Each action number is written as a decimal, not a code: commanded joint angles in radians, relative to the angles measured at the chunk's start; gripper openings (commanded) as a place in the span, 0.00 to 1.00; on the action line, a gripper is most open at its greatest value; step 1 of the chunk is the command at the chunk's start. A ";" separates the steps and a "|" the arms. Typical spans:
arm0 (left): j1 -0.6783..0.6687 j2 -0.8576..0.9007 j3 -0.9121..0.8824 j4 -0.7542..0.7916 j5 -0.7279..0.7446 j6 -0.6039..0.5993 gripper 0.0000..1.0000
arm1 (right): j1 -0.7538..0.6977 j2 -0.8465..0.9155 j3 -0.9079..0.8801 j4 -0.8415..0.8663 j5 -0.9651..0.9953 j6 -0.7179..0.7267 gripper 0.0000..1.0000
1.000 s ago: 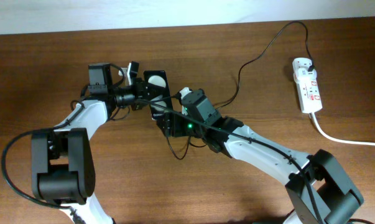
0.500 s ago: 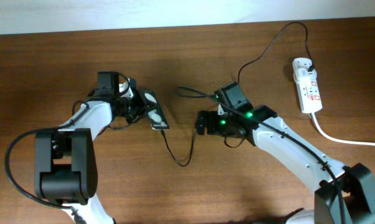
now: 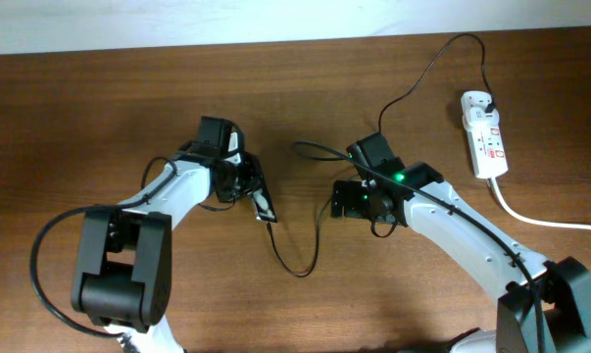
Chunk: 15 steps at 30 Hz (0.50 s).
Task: Plug charger to phone and switch on socket
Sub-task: 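Lower the plugged phone onto the table and open both grippers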
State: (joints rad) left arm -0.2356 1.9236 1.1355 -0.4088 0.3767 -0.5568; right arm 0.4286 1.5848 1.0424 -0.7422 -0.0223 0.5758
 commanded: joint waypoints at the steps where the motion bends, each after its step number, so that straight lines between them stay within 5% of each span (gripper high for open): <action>1: -0.037 -0.010 -0.003 -0.013 -0.107 0.013 0.00 | -0.004 -0.013 0.006 -0.002 0.020 -0.003 0.99; 15: -0.053 -0.010 -0.003 -0.030 -0.183 0.013 0.07 | -0.004 -0.013 0.006 -0.002 0.020 -0.003 0.99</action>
State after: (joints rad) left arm -0.2863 1.9110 1.1408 -0.4313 0.2935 -0.5678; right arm 0.4286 1.5848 1.0424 -0.7422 -0.0223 0.5751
